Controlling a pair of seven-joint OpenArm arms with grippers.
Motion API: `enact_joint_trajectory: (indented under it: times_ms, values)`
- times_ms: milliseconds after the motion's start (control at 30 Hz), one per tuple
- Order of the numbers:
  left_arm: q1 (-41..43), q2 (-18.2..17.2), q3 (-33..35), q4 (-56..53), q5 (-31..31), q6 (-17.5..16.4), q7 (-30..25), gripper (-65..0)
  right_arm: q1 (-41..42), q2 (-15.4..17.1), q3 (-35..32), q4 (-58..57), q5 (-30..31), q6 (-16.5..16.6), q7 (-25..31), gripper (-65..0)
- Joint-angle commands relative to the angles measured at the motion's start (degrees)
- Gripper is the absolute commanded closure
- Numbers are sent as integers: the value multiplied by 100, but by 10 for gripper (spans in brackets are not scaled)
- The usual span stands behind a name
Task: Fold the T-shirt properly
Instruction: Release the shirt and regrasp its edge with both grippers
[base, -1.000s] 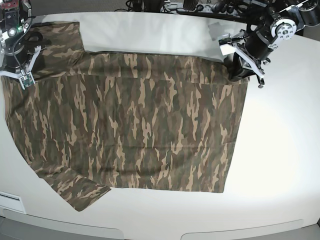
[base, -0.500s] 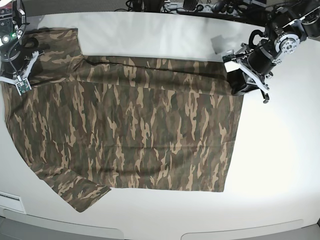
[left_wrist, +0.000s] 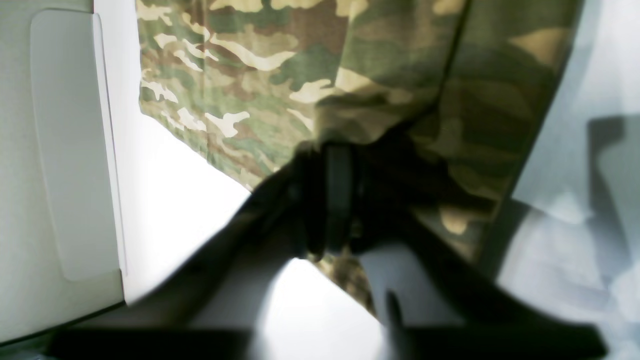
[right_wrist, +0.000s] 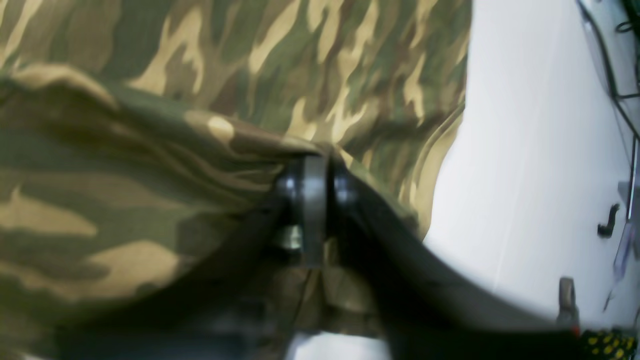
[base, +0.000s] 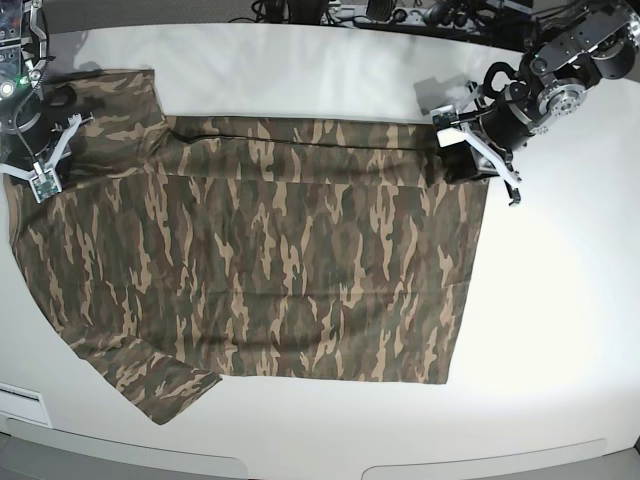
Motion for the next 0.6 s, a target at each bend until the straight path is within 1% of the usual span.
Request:
enact_joint_trajectory:
  times_ms: [0,33,67,100,133,200,300,367,433,500,567]
  values:
    - [-85,-79,-48,59,-13,254,68,-233,15,118,61,52,-39,-192,-59,-326]
    - [-96,-79,-48,59,-85,476,192,-289,15,120,63,61,-37,-345,-203,-386]
    - [-96,-83,-48,61,-179,697,229,-314,15,118,63,70,-33,-396,-299,-395]
    - [-94,-85,-48,61,-269,817,245,-316,13,118,63,72,9,-369,-385,-394]
    - [-94,-87,-48,61,-321,817,321,-316,15,118,63,72,127,-247,-476,-393]
    - [-94,-87,-48,61,-326,684,485,-316,13,118,63,96,321,22,-581,-392]
    - [-87,-87,-48,59,-328,640,516,-316,13,118,63,289,669,221,-885,-392]
    - [-92,-85,-48,59,-330,643,511,-316,-4,118,63,514,1014,396,-1204,-392]
    - [-92,-85,-48,59,-330,643,511,-316,-48,118,63,737,1484,728,-1626,-392]
    - [-92,-85,-48,59,-330,643,511,-316,-164,118,63,868,2092,1261,-2048,-392]
    - [-92,-85,-48,59,-330,643,511,-316,-376,118,61,898,2660,1790,-2321,-392]
